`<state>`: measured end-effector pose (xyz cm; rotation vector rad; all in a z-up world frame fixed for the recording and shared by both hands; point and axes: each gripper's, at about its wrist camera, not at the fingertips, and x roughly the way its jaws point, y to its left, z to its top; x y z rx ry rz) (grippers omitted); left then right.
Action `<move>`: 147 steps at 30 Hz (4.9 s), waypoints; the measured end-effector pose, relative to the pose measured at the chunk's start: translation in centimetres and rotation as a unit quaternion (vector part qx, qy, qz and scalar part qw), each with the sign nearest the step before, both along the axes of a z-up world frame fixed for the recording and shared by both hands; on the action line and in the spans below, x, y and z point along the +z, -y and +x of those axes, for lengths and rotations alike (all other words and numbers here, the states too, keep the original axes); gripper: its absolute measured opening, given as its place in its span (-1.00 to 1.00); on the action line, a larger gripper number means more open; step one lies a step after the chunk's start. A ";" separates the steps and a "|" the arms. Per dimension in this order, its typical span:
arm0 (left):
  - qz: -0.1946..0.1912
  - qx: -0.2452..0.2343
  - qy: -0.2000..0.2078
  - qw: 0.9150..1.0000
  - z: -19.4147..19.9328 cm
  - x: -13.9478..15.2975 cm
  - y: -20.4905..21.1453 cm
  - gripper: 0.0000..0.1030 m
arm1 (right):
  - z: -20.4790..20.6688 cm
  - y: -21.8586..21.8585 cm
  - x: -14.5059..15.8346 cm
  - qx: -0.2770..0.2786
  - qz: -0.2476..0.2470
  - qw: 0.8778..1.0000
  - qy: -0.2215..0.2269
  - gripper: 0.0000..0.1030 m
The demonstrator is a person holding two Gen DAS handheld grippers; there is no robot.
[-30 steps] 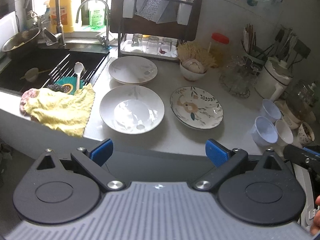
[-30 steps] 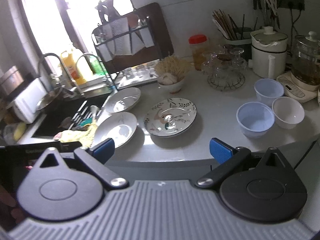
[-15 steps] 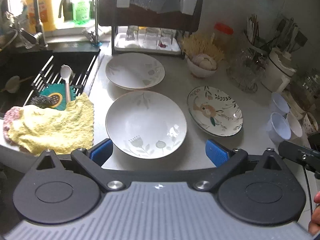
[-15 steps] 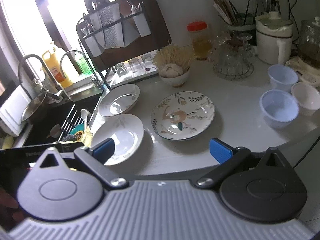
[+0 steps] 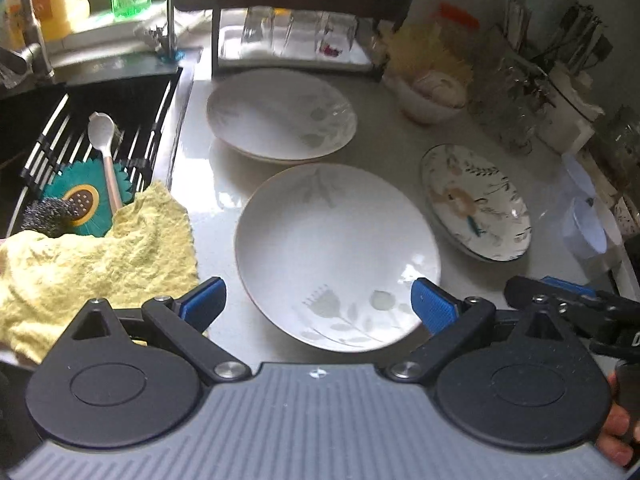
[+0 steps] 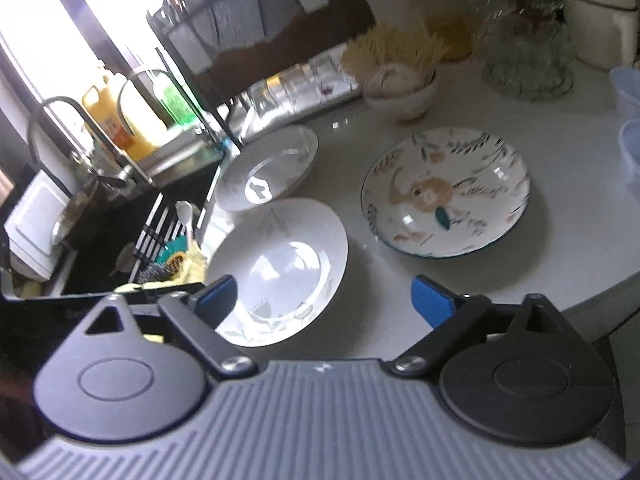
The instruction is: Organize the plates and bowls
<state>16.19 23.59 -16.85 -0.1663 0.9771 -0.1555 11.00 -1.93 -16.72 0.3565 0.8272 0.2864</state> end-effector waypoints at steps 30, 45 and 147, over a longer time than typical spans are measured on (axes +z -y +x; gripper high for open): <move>-0.032 -0.023 -0.039 0.998 9.5 -8.1 -3.6 0.27 | 8.9 -4.3 -6.4 -0.005 -0.022 0.998 -0.064 -0.29; -0.049 -0.011 -0.073 0.996 10.3 -7.2 -3.5 0.16 | 10.0 -3.9 -4.7 -0.008 -0.016 0.996 -0.093 -0.43; -0.020 0.044 0.019 0.999 8.8 7.2 13.8 0.17 | 12.9 14.5 -0.1 -0.083 -0.017 0.991 -0.102 -0.28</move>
